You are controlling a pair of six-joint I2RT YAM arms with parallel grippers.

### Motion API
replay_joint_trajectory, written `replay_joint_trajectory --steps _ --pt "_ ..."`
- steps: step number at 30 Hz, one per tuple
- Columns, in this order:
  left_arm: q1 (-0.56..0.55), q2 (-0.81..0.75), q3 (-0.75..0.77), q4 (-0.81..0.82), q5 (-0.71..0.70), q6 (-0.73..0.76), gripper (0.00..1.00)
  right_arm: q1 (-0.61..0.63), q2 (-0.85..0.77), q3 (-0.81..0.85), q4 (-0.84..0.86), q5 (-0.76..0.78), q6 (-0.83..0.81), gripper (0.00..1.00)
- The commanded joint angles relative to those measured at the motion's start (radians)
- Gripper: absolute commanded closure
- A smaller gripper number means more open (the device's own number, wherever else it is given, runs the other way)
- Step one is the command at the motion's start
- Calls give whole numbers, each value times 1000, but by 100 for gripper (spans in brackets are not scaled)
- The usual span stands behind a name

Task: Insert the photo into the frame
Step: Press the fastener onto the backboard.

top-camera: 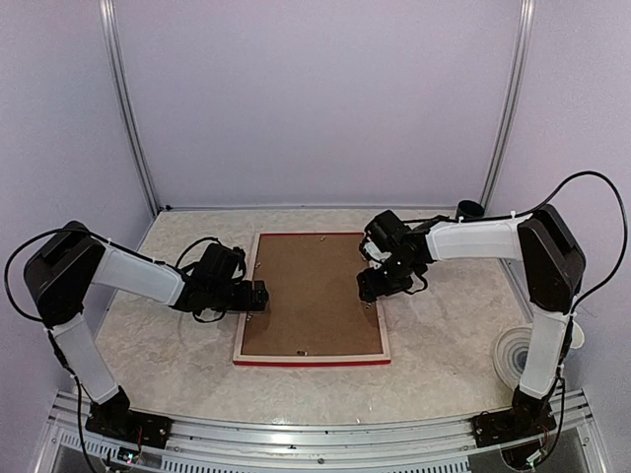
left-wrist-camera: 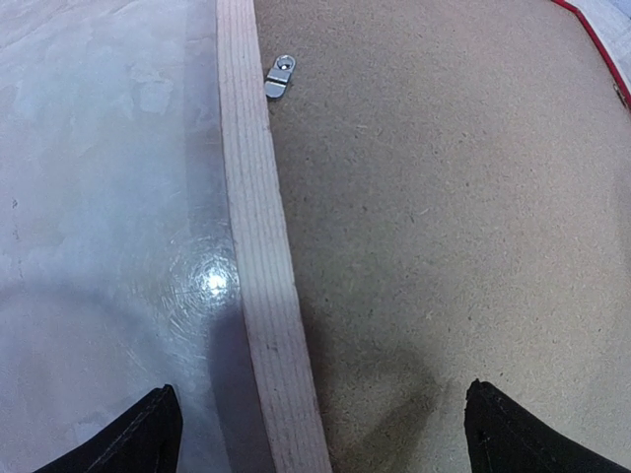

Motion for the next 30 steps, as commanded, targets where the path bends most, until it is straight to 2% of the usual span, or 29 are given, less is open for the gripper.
replay_joint_trajectory --steps 1,21,30 --pt "-4 39 -1 -53 2 0 1 19 5 -11 -27 51 5 29" --pt "-33 94 13 -98 -5 1 1 38 50 -16 -42 104 11 33" --pt "-38 101 19 -114 -22 3 1 48 63 -11 -82 117 -8 40"
